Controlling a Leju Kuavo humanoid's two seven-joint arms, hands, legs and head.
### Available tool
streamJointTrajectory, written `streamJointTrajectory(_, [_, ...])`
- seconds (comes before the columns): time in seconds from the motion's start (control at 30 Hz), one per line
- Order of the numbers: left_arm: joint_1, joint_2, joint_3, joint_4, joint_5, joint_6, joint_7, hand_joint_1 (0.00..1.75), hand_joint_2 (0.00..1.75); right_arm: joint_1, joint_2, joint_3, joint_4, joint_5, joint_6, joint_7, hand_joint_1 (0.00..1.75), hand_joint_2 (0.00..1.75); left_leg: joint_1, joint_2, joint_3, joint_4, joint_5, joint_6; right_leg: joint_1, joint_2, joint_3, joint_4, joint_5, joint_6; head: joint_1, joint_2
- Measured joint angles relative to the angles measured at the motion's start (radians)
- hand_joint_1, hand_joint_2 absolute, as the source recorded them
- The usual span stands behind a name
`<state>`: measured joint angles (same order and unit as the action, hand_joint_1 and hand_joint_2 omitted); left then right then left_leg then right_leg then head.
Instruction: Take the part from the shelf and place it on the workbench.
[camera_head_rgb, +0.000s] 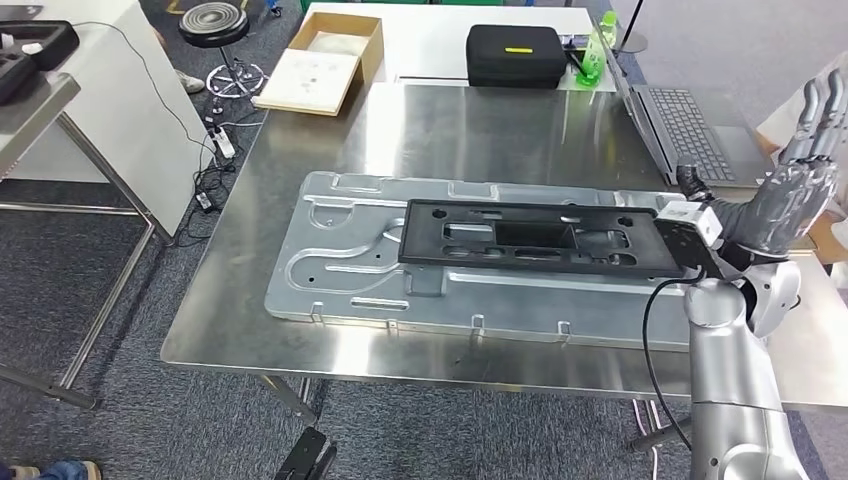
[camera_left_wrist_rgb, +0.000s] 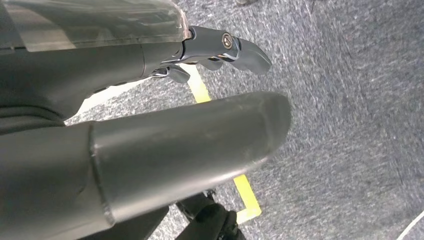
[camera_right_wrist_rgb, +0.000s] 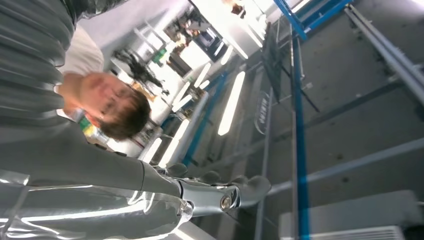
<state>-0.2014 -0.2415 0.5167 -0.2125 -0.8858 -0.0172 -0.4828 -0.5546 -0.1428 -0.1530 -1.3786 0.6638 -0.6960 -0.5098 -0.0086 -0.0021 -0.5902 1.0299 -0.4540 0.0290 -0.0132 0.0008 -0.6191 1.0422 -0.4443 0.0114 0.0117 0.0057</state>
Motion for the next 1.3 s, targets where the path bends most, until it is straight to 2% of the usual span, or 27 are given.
streamJointTrajectory(0.07, [0.000, 0.000, 0.000, 0.000, 0.000, 0.000, 0.000, 0.00, 0.00, 0.000, 0.001, 0.001, -0.005, 0.000, 0.000, 0.000, 0.00, 1.75, 0.001, 0.000, -0.014, 0.033, -0.026, -0.011, -0.004, -0.001, 0.002, -0.005, 0.003, -0.012, 0.000, 0.000])
streamJointTrajectory(0.1, [0.000, 0.000, 0.000, 0.000, 0.000, 0.000, 0.000, 0.00, 0.00, 0.000, 0.002, 0.001, -0.007, 0.000, 0.000, 0.000, 0.00, 1.75, 0.003, 0.000, -0.033, 0.079, -0.055, -0.016, -0.005, -0.001, 0.002, -0.006, 0.004, -0.016, 0.000, 0.000])
streamJointTrajectory(0.17, [0.001, 0.000, -0.001, 0.000, 0.000, 0.000, 0.000, 0.00, 0.00, 0.000, 0.004, 0.002, -0.009, 0.000, 0.000, 0.000, 0.00, 1.75, 0.006, 0.000, -0.093, 0.210, -0.118, -0.023, -0.004, -0.002, 0.001, -0.006, 0.003, -0.020, 0.000, 0.000])
streamJointTrajectory(0.2, [0.003, 0.000, -0.001, 0.000, 0.000, 0.000, 0.000, 0.00, 0.00, 0.001, 0.005, 0.002, -0.009, 0.000, 0.000, 0.000, 0.00, 1.75, 0.008, 0.000, -0.118, 0.264, -0.135, -0.024, -0.004, -0.002, 0.001, -0.006, 0.003, -0.020, 0.000, 0.000])
streamJointTrajectory(0.23, [0.004, 0.000, -0.001, 0.000, 0.000, 0.000, 0.000, 0.00, 0.00, 0.002, 0.006, 0.002, -0.009, -0.001, 0.001, 0.002, 0.00, 1.31, 0.009, 0.000, -0.128, 0.285, -0.133, -0.025, -0.003, -0.002, 0.001, -0.006, 0.003, -0.021, 0.000, 0.000])
streamJointTrajectory(0.27, [0.004, 0.000, -0.001, 0.000, 0.001, 0.000, 0.000, 0.00, 0.00, 0.003, 0.006, 0.002, -0.009, -0.005, 0.005, 0.007, 0.00, 0.87, 0.009, 0.000, -0.118, 0.264, -0.111, -0.024, -0.003, -0.001, 0.001, -0.006, 0.003, -0.021, 0.000, 0.000])
streamJointTrajectory(0.33, [0.004, 0.000, -0.001, 0.000, 0.005, 0.000, 0.000, 0.00, 0.00, 0.003, 0.007, 0.005, -0.009, -0.023, 0.026, 0.027, 0.00, 0.00, 0.010, 0.000, -0.056, 0.133, -0.042, -0.017, -0.003, -0.001, 0.004, -0.005, 0.002, -0.019, 0.000, 0.000])
streamJointTrajectory(0.37, [0.003, 0.000, -0.001, 0.000, 0.007, 0.000, 0.000, 0.00, 0.00, 0.003, 0.008, 0.009, -0.009, -0.032, 0.040, 0.036, 0.00, 0.00, 0.008, -0.001, -0.024, 0.066, -0.018, -0.013, -0.002, 0.000, 0.004, -0.004, 0.002, -0.017, 0.000, 0.000])
streamJointTrajectory(0.4, [0.002, 0.000, -0.001, 0.000, 0.009, 0.000, 0.000, 0.00, 0.00, 0.004, 0.010, 0.014, -0.010, -0.038, 0.052, 0.041, 0.00, 0.00, 0.007, -0.001, -0.004, 0.022, -0.006, -0.009, -0.001, 0.000, 0.003, -0.004, 0.003, -0.013, 0.000, 0.000])
streamJointTrajectory(0.5, [0.003, 0.000, -0.001, 0.000, 0.020, 0.001, 0.003, 0.00, 0.00, 0.029, 0.022, 0.058, -0.034, -0.022, 0.092, 0.041, 0.00, 0.00, 0.004, -0.002, 0.009, -0.008, -0.001, 0.002, -0.001, 0.001, 0.002, -0.008, 0.006, 0.004, 0.000, 0.000])
streamJointTrajectory(0.57, [0.003, 0.000, -0.001, 0.000, 0.025, 0.001, 0.007, 0.00, 0.00, 0.059, 0.037, 0.121, -0.072, 0.022, 0.111, 0.052, 0.00, 0.00, 0.008, -0.003, 0.016, -0.022, 0.007, 0.013, -0.002, 0.000, -0.003, 0.008, -0.010, 0.011, 0.000, 0.000])
streamJointTrajectory(0.6, [0.002, 0.000, -0.001, 0.000, 0.026, 0.002, 0.008, 0.00, 0.00, 0.073, 0.045, 0.162, -0.094, 0.058, 0.110, 0.067, 0.00, 0.00, 0.010, -0.003, 0.019, -0.027, 0.011, 0.017, -0.002, 0.000, -0.019, 0.044, -0.034, 0.014, 0.000, 0.000])
streamJointTrajectory(0.67, [0.002, 0.001, -0.001, 0.000, 0.029, 0.001, 0.011, 0.00, 0.00, 0.102, 0.062, 0.252, -0.133, 0.138, 0.094, 0.099, 0.00, 0.00, 0.010, -0.006, 0.018, -0.028, 0.012, 0.021, -0.003, -0.001, -0.072, 0.165, -0.099, 0.017, 0.000, 0.000])
streamJointTrajectory(0.7, [0.002, 0.001, -0.002, 0.000, 0.031, 0.001, 0.015, 0.00, 0.00, 0.117, 0.071, 0.298, -0.150, 0.174, 0.085, 0.110, 0.00, 0.00, 0.010, -0.010, 0.018, -0.027, 0.011, 0.022, -0.003, -0.001, -0.098, 0.222, -0.120, 0.018, 0.000, 0.000])
streamJointTrajectory(0.73, [0.004, 0.001, -0.002, 0.000, 0.033, 0.000, 0.018, 0.00, 0.00, 0.131, 0.081, 0.344, -0.167, 0.205, 0.076, 0.118, 0.00, 0.00, 0.010, -0.015, 0.018, -0.026, 0.011, 0.021, -0.004, -0.001, -0.111, 0.252, -0.124, 0.019, 0.000, 0.000])
streamJointTrajectory(0.77, [0.006, 0.001, -0.002, 0.000, 0.035, -0.001, 0.022, 0.00, 0.00, 0.142, 0.092, 0.391, -0.184, 0.236, 0.070, 0.127, 0.00, 0.00, 0.010, -0.023, 0.018, -0.024, 0.010, 0.020, -0.005, 0.000, -0.108, 0.244, -0.107, 0.020, 0.000, 0.000])
streamJointTrajectory(0.8, [0.008, 0.001, -0.003, 0.000, 0.036, -0.001, 0.025, 0.00, 0.00, 0.150, 0.102, 0.438, -0.200, 0.263, 0.064, 0.139, 0.00, 0.00, 0.010, -0.031, 0.018, -0.021, 0.008, 0.017, -0.007, 0.002, -0.088, 0.204, -0.077, 0.019, 0.000, 0.000])
streamJointTrajectory(0.87, [0.009, 0.001, -0.006, 0.000, 0.037, -0.001, 0.028, 0.00, 0.00, 0.158, 0.117, 0.526, -0.230, 0.301, 0.051, 0.169, 0.00, 0.00, 0.010, -0.048, 0.014, -0.010, 0.002, 0.009, -0.012, 0.027, -0.028, 0.081, -0.023, 0.017, 0.000, 0.000])
streamJointTrajectory(0.9, [0.009, 0.001, -0.007, 0.000, 0.037, -0.002, 0.029, 0.00, 0.00, 0.159, 0.121, 0.562, -0.243, 0.308, 0.045, 0.183, 0.00, 0.00, 0.010, -0.057, 0.010, -0.005, -0.001, 0.004, -0.013, 0.042, -0.008, 0.038, -0.012, 0.015, 0.000, 0.000])
streamJointTrajectory(0.97, [0.011, 0.001, -0.009, 0.000, 0.038, -0.002, 0.031, 0.00, 0.00, 0.158, 0.124, 0.608, -0.261, 0.309, 0.038, 0.202, 0.00, 0.00, 0.012, -0.074, 0.001, -0.001, -0.001, -0.008, -0.011, 0.057, 0.005, 0.011, -0.017, 0.011, 0.000, 0.000])
streamJointTrajectory(1.03, [0.016, 0.003, -0.010, 0.000, 0.039, -0.003, 0.034, 0.00, 0.00, 0.154, 0.125, 0.635, -0.271, 0.305, 0.035, 0.212, 0.00, 0.00, 0.015, -0.082, -0.002, 0.000, -0.001, -0.020, -0.011, 0.042, 0.009, 0.004, -0.015, -0.001, 0.000, 0.000])
streamJointTrajectory(1.1, [0.018, 0.004, -0.010, 0.000, 0.039, -0.004, 0.037, 0.00, 0.00, 0.147, 0.127, 0.656, -0.277, 0.300, 0.036, 0.216, 0.00, 0.00, 0.015, -0.057, -0.023, 0.042, -0.029, -0.031, -0.015, 0.025, 0.014, -0.006, -0.011, -0.015, -0.003, 0.000])
streamJointTrajectory(1.17, [0.015, 0.005, -0.011, 0.000, 0.038, -0.005, 0.041, 0.00, 0.00, 0.141, 0.129, 0.672, -0.280, 0.296, 0.036, 0.216, 0.00, 0.00, 0.017, -0.022, -0.080, 0.160, -0.089, -0.038, -0.012, 0.003, 0.017, -0.010, -0.011, -0.023, -0.007, 0.000])
streamJointTrajectory(1.2, [0.014, 0.005, -0.011, 0.000, 0.038, -0.005, 0.043, 0.00, 0.00, 0.139, 0.129, 0.678, -0.281, 0.294, 0.037, 0.216, 0.00, 0.00, 0.018, -0.015, -0.112, 0.223, -0.114, -0.041, -0.010, -0.008, 0.017, -0.010, -0.012, -0.025, -0.007, 0.000])
streamJointTrajectory(1.23, [0.015, 0.005, -0.012, 0.000, 0.038, -0.005, 0.045, 0.00, 0.00, 0.138, 0.129, 0.683, -0.281, 0.294, 0.037, 0.216, 0.00, 0.00, 0.020, -0.011, -0.133, 0.265, -0.123, -0.043, -0.009, -0.020, 0.018, -0.009, -0.013, -0.026, -0.007, 0.000])
streamJointTrajectory(1.27, [0.017, 0.005, -0.013, 0.000, 0.038, -0.004, 0.048, 0.00, 0.00, 0.136, 0.129, 0.689, -0.281, 0.293, 0.037, 0.217, 0.00, 0.00, 0.021, -0.008, -0.138, 0.271, -0.114, -0.044, -0.008, -0.031, 0.018, -0.009, -0.014, -0.026, -0.007, 0.000])
streamJointTrajectory(1.3, [0.018, 0.005, -0.014, 0.000, 0.037, -0.003, 0.051, 0.00, 0.00, 0.134, 0.129, 0.694, -0.281, 0.293, 0.038, 0.217, 0.00, 0.00, 0.021, -0.003, -0.121, 0.237, -0.087, -0.044, -0.008, -0.041, 0.020, -0.008, -0.016, -0.026, -0.007, 0.000])
